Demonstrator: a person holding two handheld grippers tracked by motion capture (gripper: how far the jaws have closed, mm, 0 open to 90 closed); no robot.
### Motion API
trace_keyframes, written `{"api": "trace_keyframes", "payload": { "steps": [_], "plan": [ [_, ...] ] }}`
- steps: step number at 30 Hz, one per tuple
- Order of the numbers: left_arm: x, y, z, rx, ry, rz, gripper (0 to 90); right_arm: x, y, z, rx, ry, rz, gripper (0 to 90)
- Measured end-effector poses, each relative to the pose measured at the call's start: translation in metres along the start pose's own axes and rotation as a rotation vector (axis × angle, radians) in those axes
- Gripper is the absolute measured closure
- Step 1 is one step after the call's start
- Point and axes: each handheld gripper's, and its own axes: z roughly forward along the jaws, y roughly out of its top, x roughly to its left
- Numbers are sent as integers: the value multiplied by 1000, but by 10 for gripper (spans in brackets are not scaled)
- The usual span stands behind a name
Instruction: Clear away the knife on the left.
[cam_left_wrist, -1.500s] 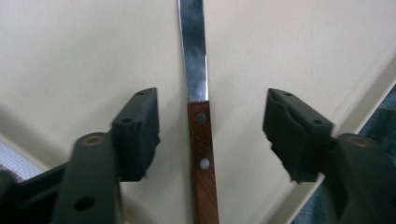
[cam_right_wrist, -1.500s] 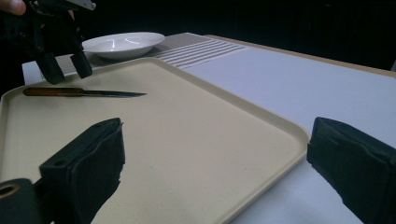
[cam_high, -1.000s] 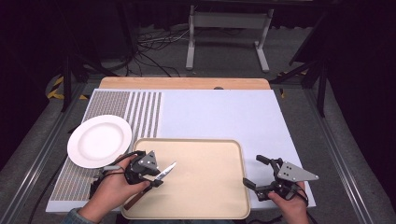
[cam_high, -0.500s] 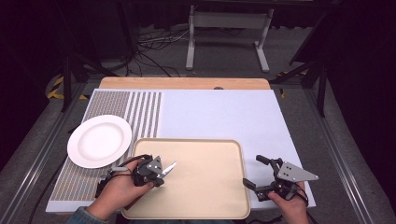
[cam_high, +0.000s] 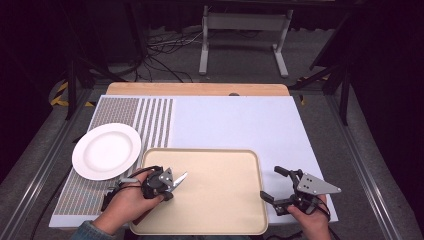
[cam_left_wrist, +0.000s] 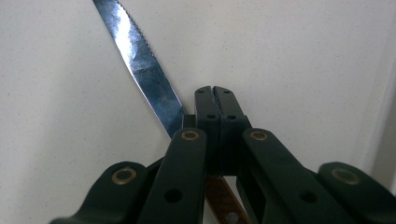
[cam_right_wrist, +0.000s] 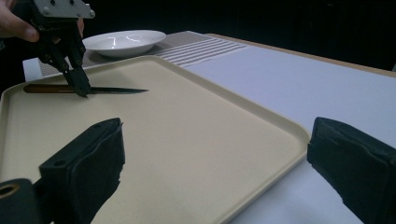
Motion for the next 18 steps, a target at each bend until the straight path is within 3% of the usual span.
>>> {"api": "trace_keyframes", "payload": {
  "steps": [18],
  "plan": [
    [12,-12,-5,-13,19,-55,900,0,0,0,5,3,0,48]
  ]
}}
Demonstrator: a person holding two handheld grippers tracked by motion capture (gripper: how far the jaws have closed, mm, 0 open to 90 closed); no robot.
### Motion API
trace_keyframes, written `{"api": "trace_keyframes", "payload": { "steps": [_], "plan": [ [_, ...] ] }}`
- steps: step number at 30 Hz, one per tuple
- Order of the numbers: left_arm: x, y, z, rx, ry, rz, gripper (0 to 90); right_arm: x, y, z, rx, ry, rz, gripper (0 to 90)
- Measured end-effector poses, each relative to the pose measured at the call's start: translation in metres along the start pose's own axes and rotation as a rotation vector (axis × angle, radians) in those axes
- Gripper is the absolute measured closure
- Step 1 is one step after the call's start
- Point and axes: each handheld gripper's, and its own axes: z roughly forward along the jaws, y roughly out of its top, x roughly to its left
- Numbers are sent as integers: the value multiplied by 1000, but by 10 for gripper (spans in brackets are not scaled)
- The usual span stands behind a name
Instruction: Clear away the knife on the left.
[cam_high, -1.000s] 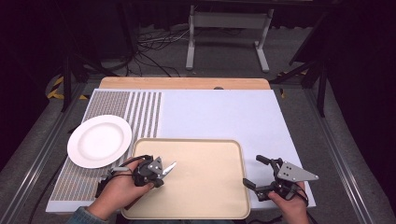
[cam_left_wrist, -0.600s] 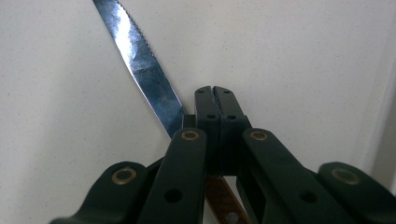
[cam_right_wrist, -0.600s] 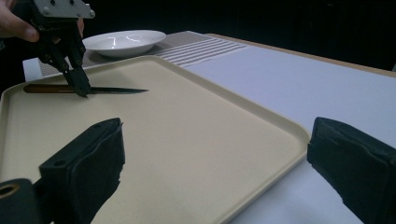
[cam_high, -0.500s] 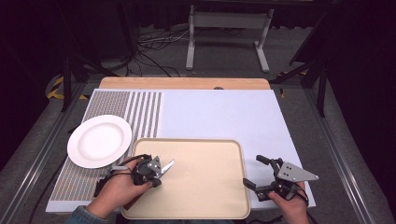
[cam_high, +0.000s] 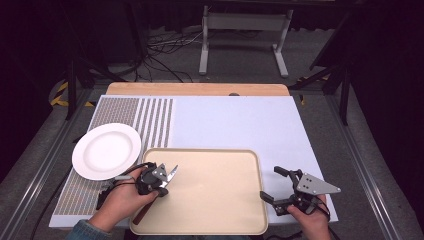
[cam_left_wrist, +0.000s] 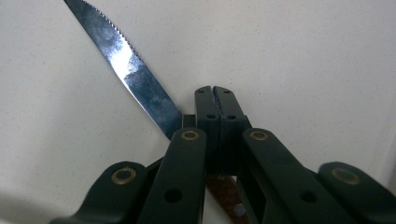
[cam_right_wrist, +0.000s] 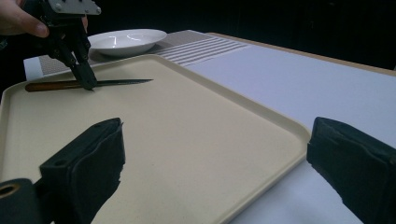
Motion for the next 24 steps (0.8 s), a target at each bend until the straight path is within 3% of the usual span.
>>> {"api": "trace_keyframes", "payload": {
  "steps": [24],
  "plan": [
    [12,-15,-6,-23,26,-70,900,0,0,0,6,1,-3,48]
  ]
}}
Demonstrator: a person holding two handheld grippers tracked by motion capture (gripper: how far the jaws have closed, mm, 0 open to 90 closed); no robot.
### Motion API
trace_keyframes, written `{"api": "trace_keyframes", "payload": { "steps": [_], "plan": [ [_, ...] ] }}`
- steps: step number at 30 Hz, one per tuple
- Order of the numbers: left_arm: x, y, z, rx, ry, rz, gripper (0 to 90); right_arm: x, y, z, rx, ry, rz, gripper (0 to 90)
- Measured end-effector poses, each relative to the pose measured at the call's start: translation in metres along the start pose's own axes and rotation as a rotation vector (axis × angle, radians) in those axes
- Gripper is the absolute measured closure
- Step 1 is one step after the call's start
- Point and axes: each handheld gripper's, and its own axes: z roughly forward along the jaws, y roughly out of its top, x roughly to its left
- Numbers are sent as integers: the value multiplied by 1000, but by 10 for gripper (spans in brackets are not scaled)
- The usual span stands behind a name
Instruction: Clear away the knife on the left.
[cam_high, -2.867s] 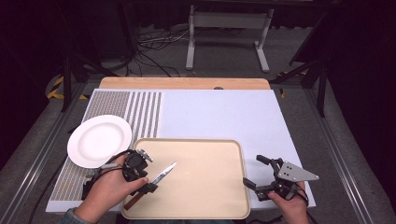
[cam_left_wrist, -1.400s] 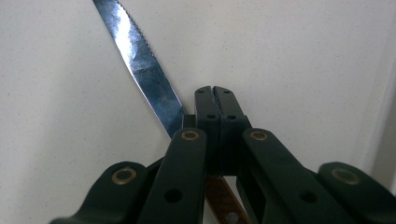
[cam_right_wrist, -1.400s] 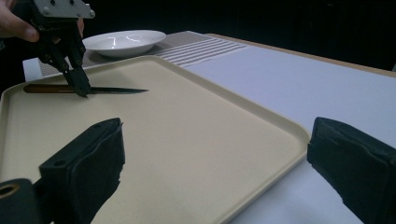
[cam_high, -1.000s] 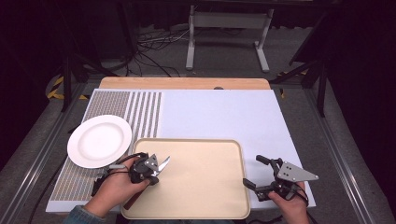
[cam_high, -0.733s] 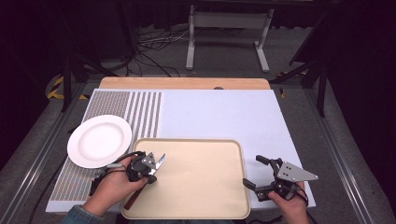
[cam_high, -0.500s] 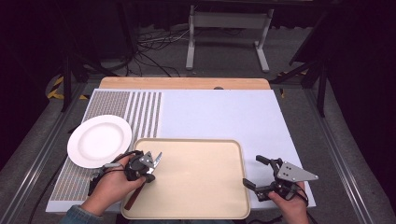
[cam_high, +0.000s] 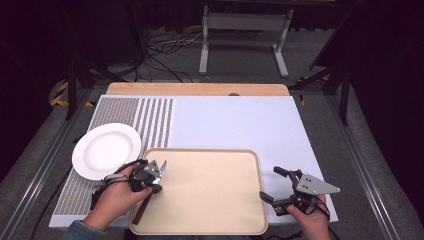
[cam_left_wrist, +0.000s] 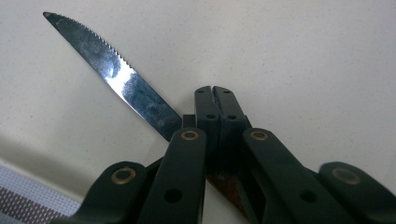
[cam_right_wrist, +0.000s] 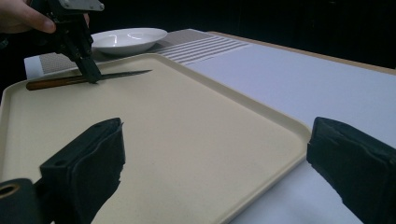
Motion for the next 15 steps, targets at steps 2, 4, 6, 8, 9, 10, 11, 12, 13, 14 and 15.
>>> {"api": "trace_keyframes", "payload": {
  "steps": [2,4,6,8,9,10,11,12,13,14,15],
  "plan": [
    [1,-1,0,-2,5,-6,900,0,0,0,0,0,0,48],
    [1,-2,-1,-5,8,-15,900,0,0,0,1,0,1,48],
    [2,-2,-1,-5,10,-15,900,0,0,0,1,1,0,49],
    [3,-3,-1,-4,12,-18,900,0,0,0,1,2,-1,49],
    [4,-3,-1,-6,11,-19,900,0,0,0,1,3,0,49],
    [4,-3,-1,-7,9,-23,900,0,0,0,2,2,0,49],
    [4,-4,-1,-7,11,-24,900,0,0,0,2,2,0,49],
    [4,-4,-2,-8,11,-30,900,0,0,0,1,4,0,49],
    [4,-4,-2,-8,11,-30,900,0,0,0,1,4,0,49],
    [4,-4,-2,-7,13,-32,900,0,0,0,1,4,0,49],
    [4,-4,-2,-6,12,-34,900,0,0,0,2,4,0,49]
  ]
}}
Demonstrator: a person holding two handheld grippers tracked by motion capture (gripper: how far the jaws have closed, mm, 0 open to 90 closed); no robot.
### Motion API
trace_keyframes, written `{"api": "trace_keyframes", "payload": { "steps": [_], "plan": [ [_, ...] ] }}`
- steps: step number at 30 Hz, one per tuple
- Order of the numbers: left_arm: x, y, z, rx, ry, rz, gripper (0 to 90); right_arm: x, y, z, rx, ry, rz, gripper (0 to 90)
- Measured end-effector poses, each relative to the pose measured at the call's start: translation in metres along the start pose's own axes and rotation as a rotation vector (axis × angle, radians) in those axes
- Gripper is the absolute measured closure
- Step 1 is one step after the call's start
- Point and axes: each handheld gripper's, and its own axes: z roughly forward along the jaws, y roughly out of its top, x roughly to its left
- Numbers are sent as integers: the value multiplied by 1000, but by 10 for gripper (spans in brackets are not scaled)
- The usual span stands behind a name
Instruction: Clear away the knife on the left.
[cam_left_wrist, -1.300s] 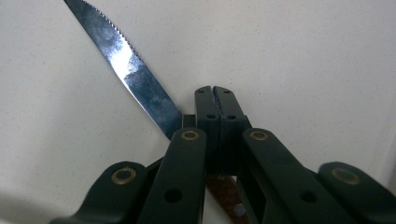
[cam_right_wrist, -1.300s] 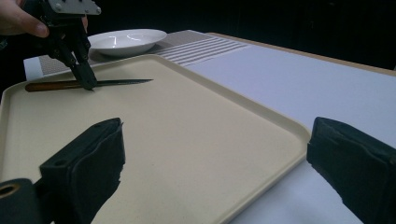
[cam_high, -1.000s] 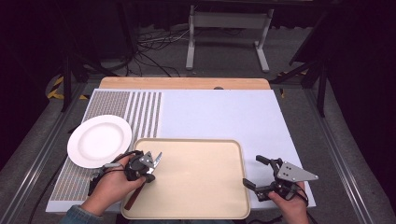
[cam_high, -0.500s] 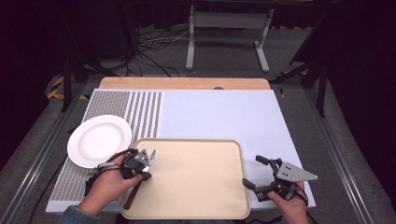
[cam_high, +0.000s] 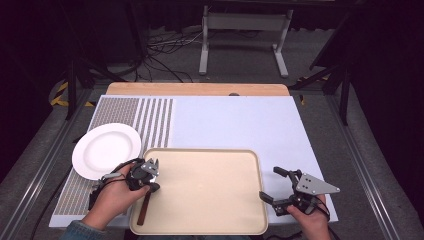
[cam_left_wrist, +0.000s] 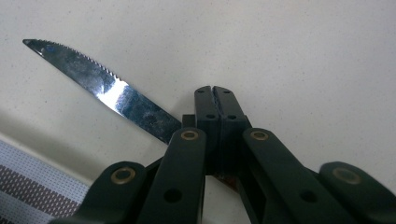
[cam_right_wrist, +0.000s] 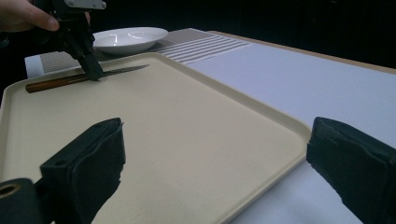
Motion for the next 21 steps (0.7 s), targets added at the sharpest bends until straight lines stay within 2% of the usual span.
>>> {"api": "trace_keyframes", "payload": {
  "steps": [6,14,21],
  "plan": [
    [2,-2,-1,-2,4,-15,899,0,0,0,2,0,1,49],
    [0,-2,-2,1,1,-3,883,0,0,0,2,2,-2,49],
    [-4,1,-14,-50,7,2,834,0,0,0,1,-5,-1,49]
  ]
}}
